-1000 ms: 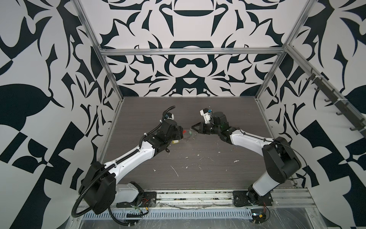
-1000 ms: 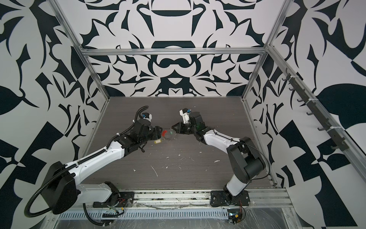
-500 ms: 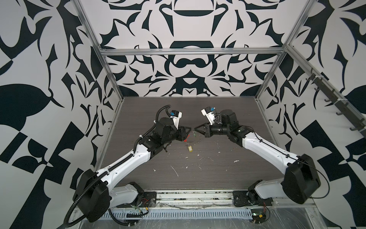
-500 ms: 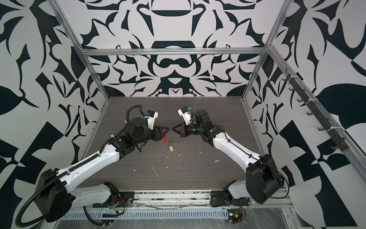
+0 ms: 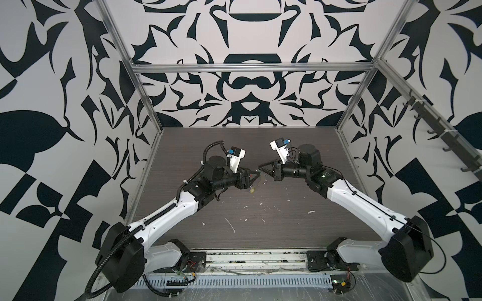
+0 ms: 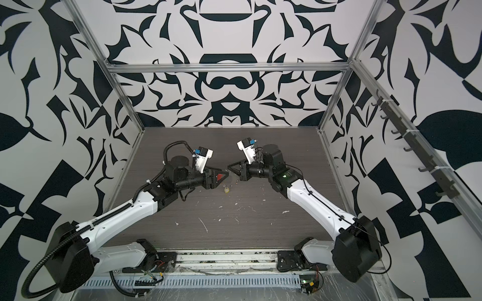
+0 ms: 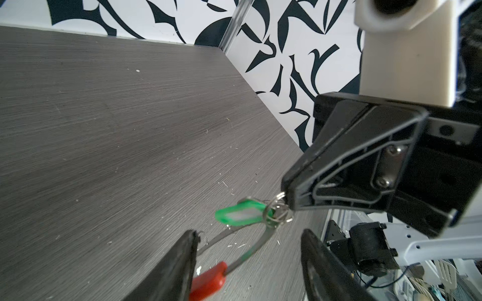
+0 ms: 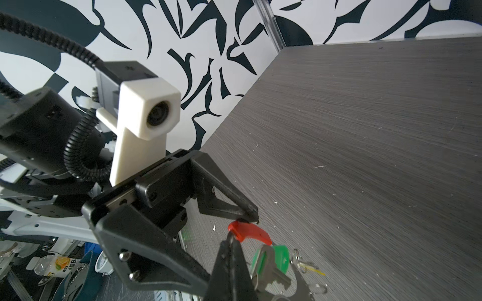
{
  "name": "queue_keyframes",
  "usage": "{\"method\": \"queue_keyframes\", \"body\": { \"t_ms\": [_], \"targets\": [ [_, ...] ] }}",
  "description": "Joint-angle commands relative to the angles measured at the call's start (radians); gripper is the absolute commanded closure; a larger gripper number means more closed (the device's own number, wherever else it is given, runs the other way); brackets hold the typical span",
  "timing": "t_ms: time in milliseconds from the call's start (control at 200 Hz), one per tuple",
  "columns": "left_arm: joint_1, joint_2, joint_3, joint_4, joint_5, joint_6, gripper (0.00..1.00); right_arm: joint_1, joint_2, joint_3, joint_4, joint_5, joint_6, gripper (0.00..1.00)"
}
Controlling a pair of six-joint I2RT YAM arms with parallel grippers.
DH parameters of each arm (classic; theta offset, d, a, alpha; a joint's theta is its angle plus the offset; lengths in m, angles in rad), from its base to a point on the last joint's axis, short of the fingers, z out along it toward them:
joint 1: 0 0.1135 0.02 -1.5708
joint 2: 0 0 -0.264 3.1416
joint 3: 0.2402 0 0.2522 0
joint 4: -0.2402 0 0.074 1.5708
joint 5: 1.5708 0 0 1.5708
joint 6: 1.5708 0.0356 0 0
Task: Remove the keys from the keyring
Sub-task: 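Lift the keyring with both grippers, holding it between them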
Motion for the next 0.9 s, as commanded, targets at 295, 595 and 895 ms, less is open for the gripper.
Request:
{"method": "queue_keyframes", "body": {
  "t_ms": [295,595,895],
  "targets": [
    [0.005,0.036,-0.016,0.034,0.050,0.015,0.50,-0.008,-0.059,-0.027,0.142,0.051,0.078,1.00],
    [0.005,0.095,-0.014,0.096,0.064,-0.035,0.80,-0.008,-0.052,-0.062,0.180,0.078,0.133,1.00],
    [0.042,0.165,0.027,0.095,0.138,-0.286,1.00,-0.009,-0.081,-0.018,0.010,0.240,0.123,0.64]
  ]
}}
